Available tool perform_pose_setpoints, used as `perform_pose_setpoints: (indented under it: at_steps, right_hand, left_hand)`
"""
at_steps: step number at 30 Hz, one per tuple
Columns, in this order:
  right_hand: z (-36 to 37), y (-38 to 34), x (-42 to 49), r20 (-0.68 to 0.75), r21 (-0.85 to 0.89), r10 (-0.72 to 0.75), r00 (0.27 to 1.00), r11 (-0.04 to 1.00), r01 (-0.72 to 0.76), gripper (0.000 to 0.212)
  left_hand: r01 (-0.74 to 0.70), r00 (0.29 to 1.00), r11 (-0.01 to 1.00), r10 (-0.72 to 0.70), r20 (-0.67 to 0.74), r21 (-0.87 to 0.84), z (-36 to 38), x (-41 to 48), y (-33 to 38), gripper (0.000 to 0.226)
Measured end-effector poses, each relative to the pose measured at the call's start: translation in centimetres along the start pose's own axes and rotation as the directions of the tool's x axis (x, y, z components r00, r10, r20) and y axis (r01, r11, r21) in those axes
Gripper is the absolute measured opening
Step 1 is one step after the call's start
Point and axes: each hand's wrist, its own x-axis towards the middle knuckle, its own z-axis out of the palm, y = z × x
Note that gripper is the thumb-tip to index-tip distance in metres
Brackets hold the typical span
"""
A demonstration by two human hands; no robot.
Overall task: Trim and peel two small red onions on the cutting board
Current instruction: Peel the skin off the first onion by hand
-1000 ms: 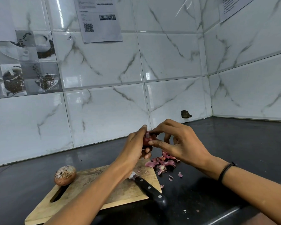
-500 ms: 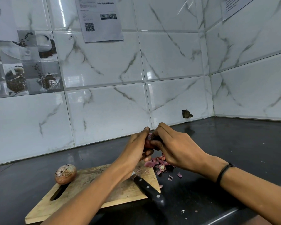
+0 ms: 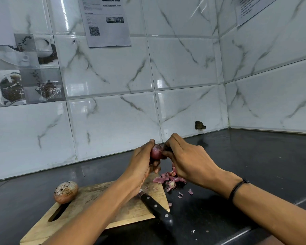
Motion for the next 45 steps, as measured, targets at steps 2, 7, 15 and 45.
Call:
perform_pose_setpoints:
  at_steps: [2, 7, 15, 45]
  right_hand:
    - [0.0, -0.1, 0.0, 0.028, 0.035, -0.015, 1.0, 0.999, 0.014, 0.032]
    - [-0.2, 0.1, -0.1, 0.041, 0.086, -0.031, 0.999, 0.996, 0.027, 0.027]
    - [-0.5, 0.1, -0.2, 0.153, 0.079, -0.01, 0.988, 0.997, -0.002, 0.03]
    - [-1.2, 0.7, -0.1, 0.127, 0.115, 0.168, 0.978, 0.976, -0.183, 0.019]
  left_hand:
    - [-0.007, 1.0, 1.0, 0.007, -0.019, 0.002, -0.1, 0.1, 0.0, 0.04]
    - [-0.014, 0.999, 1.0, 0.014, -0.046, -0.011, -0.3, 0.1, 0.1, 0.048]
    - [-0.025, 0.999, 0.998, 0.024, -0.031, -0.055, -0.5, 0.0, 0.3, 0.053]
    - [0.086, 0.989, 0.986, -0.067, 0.132, -0.144, -0.6, -0.6, 1.0, 0.037]
